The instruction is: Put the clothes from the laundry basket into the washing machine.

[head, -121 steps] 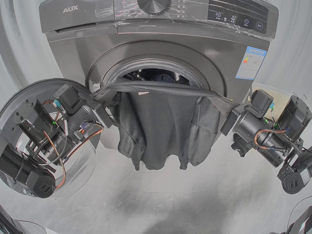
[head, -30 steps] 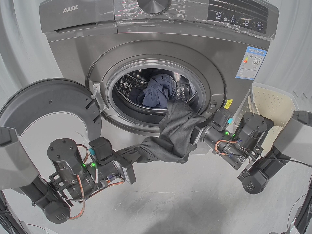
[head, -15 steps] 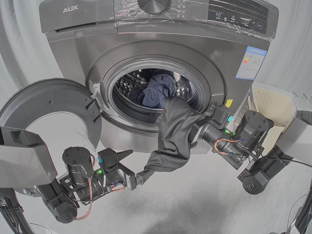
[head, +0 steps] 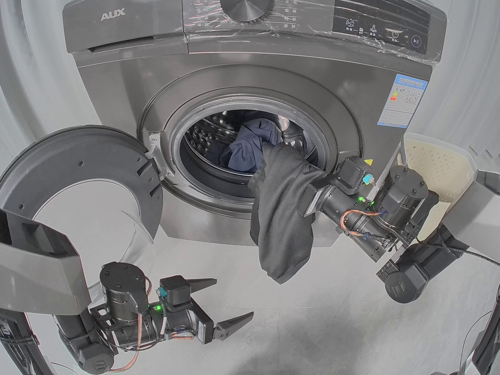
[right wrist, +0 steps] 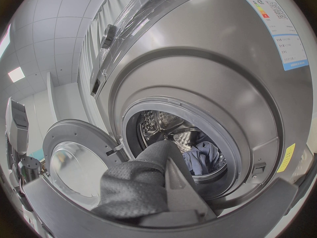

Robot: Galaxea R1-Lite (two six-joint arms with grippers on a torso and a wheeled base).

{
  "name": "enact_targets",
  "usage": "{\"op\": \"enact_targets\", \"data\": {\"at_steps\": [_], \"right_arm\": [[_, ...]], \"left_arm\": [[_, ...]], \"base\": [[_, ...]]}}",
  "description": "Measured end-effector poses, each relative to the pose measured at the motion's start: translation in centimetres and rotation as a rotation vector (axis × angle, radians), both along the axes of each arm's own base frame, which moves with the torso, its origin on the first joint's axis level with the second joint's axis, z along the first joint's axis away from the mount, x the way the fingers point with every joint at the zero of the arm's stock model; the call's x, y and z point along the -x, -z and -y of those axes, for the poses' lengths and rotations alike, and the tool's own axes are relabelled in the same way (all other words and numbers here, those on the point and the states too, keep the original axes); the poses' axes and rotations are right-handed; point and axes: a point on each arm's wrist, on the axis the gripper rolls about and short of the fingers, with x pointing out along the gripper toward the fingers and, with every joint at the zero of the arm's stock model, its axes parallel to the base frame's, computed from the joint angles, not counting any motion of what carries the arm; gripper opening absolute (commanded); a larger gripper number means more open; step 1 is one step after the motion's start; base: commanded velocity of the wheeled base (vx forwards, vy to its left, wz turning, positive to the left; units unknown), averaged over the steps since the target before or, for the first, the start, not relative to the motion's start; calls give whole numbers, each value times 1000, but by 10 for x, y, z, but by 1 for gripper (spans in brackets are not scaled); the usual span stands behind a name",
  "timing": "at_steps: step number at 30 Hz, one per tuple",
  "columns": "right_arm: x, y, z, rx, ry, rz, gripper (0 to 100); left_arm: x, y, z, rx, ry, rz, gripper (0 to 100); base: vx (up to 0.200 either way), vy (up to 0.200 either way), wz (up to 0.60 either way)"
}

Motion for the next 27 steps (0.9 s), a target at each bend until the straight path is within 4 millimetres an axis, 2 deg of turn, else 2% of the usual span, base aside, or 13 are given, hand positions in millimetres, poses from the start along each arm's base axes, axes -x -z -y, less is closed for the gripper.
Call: {"op": "enact_targets", "data": {"at_steps": [3,14,18,27], "right_arm": [[0,1,-2,1,-2,-1,0],[-1,14,-10,18,-5,-28,0],[1,17,-17,23,-14,-37,0],[8,18,-31,27,-31,-50,0]], "left_arm": [[-9,-7,7,35,-2,38,100],[-61,-55,48,268,-11,234,100],[-73,-53,58,287,-11,246,100],[-88,-32,66,262,-18,222,100]], "base": [[0,0,0],[0,0,0],[0,0,0],[0,0,0]]}}
